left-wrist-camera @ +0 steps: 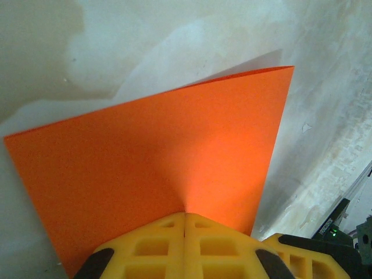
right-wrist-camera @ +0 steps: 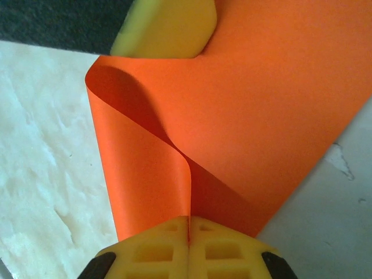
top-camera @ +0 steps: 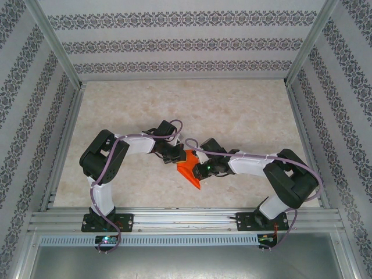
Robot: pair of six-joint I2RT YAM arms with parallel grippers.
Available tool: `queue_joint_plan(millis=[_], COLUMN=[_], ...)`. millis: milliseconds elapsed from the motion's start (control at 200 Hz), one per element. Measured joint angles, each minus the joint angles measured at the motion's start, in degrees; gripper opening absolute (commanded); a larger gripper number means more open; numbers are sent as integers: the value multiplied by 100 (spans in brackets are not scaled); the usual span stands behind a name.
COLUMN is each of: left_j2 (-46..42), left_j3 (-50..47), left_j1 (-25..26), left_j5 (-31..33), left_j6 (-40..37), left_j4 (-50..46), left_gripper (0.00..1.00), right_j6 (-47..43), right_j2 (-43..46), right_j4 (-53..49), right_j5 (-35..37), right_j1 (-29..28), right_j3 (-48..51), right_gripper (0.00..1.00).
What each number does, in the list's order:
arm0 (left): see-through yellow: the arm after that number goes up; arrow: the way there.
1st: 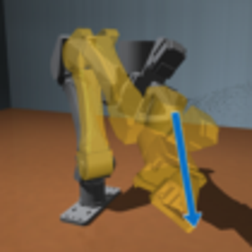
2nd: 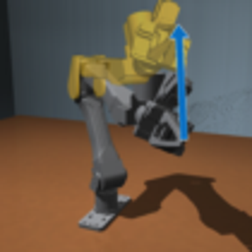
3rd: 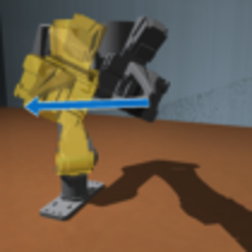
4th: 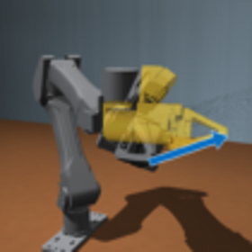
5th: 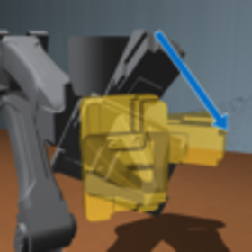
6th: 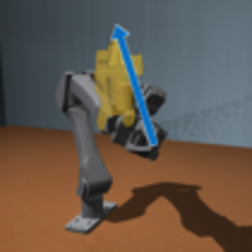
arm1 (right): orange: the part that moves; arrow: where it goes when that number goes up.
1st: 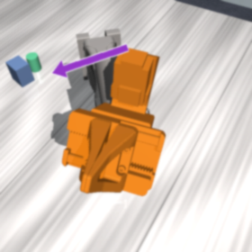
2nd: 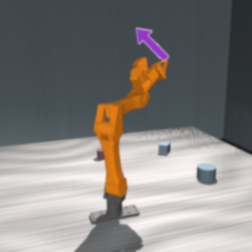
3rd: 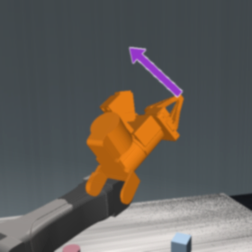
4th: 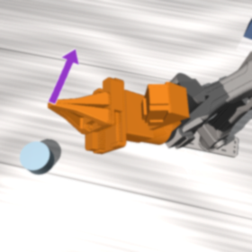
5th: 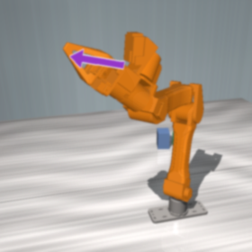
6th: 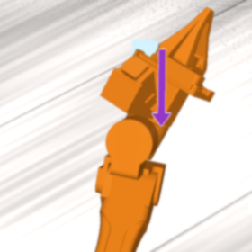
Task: Fold a paper plane with a square sheet of paper (fold left side to right side)
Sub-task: Third fold the triangle at the center of the table.
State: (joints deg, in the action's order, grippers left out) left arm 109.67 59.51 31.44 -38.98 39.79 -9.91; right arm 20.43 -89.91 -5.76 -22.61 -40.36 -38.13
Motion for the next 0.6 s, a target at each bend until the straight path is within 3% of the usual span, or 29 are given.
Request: queue_joint_plan(millis=[335,600], left_j2=[0,0], left_j3=[0,9], left_j1=[0,2], left_j5=[0,22], left_j6=[0,-31], left_j4=[2,-2], left_gripper=[3,12], right_j6=[2,7], right_j2=[-61,-114], right_j4=[44,46], right_j5=[-66,-105], right_j1=[-42,-42], right_j3=[-24,-52], right_gripper=[0,0])
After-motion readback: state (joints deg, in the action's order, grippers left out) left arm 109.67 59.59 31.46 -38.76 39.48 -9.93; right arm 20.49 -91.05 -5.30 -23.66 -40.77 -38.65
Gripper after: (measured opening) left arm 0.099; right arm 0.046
